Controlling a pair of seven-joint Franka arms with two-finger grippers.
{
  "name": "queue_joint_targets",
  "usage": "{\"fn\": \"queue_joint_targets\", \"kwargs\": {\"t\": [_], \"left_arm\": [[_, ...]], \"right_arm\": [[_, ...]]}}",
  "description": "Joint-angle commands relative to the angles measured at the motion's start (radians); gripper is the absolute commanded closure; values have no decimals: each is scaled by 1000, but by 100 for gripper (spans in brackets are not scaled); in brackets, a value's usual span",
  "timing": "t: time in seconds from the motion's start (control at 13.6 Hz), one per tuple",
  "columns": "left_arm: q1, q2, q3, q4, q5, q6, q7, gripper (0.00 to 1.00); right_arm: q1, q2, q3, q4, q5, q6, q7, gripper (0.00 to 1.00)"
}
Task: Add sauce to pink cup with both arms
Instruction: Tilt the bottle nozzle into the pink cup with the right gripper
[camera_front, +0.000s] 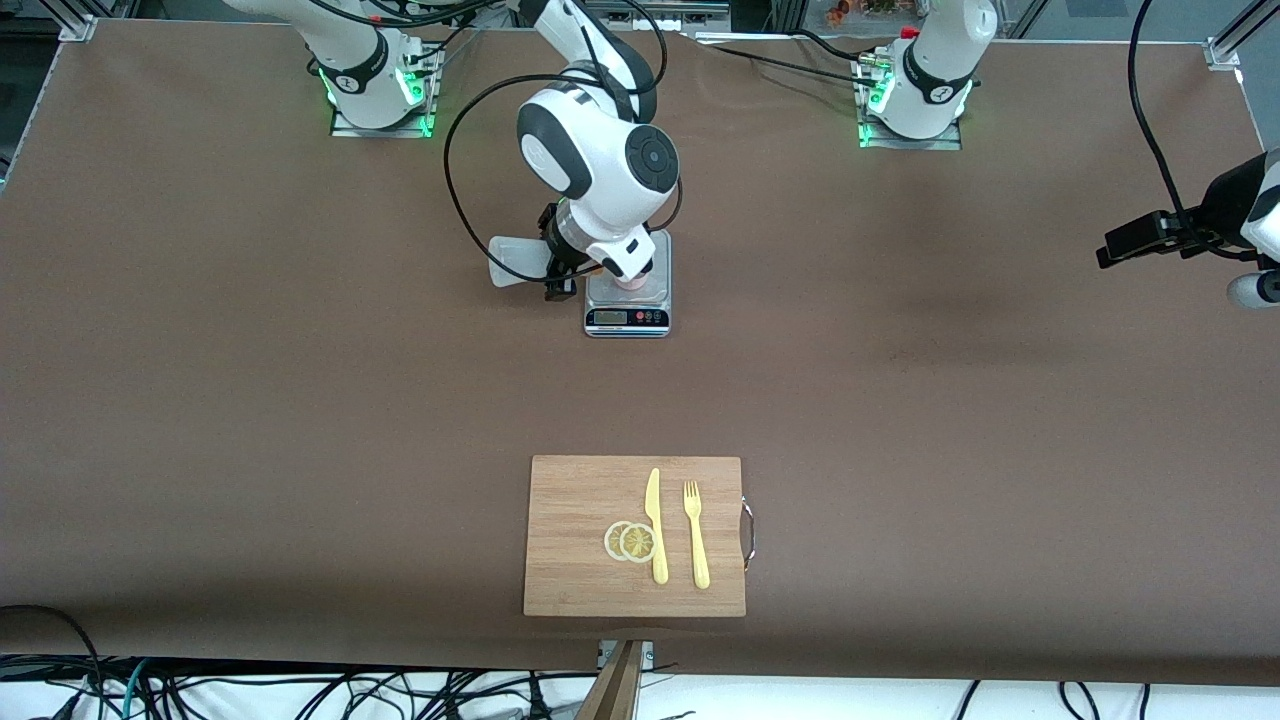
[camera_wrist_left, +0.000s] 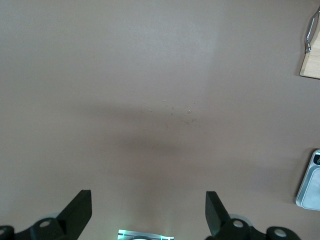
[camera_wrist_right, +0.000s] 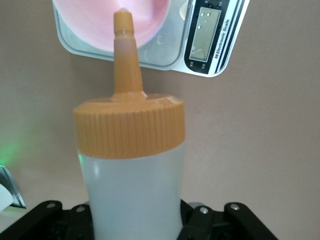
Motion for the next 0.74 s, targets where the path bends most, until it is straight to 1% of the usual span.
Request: {"fn": "queue_joint_targets", "kwargs": {"t": [0.0, 0.15, 0.66], "left_arm": [[0, 1, -1, 2, -17, -7, -10, 0], [0, 1, -1, 3, -17, -7, -10, 0], [0, 3, -1, 3, -19, -5, -10, 0]], "right_arm": [[14, 0, -6, 10, -30, -32, -67, 100], [12, 0, -8, 9, -30, -33, -95, 100], [14, 6, -8, 10, -29, -30, -92, 100]]}}
